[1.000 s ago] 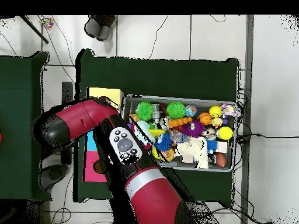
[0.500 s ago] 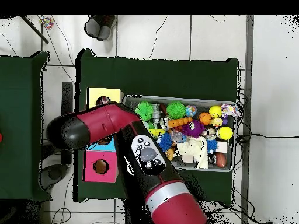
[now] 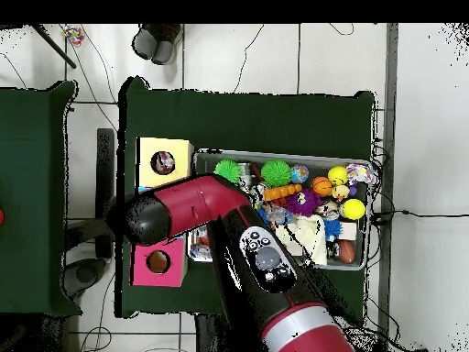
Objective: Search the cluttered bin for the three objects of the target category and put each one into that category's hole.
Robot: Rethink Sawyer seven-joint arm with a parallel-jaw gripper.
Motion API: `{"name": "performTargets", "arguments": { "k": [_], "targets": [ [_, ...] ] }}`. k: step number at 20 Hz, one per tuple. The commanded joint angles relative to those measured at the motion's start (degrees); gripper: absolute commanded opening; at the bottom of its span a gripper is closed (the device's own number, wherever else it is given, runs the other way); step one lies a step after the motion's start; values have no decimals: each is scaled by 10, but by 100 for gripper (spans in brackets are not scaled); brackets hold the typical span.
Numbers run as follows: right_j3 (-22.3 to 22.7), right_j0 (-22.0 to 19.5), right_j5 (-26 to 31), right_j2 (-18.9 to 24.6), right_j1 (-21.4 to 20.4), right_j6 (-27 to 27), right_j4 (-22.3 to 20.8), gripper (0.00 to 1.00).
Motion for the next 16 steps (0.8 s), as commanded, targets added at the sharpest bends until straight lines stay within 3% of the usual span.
{"name": "performTargets", "arguments": {
  "k": [1, 16],
  "targets": [
    [75, -42, -26, -9, -13, 28, 10, 0],
    [97, -145, 18, 17, -32, -36, 6, 0]
  ]
}}
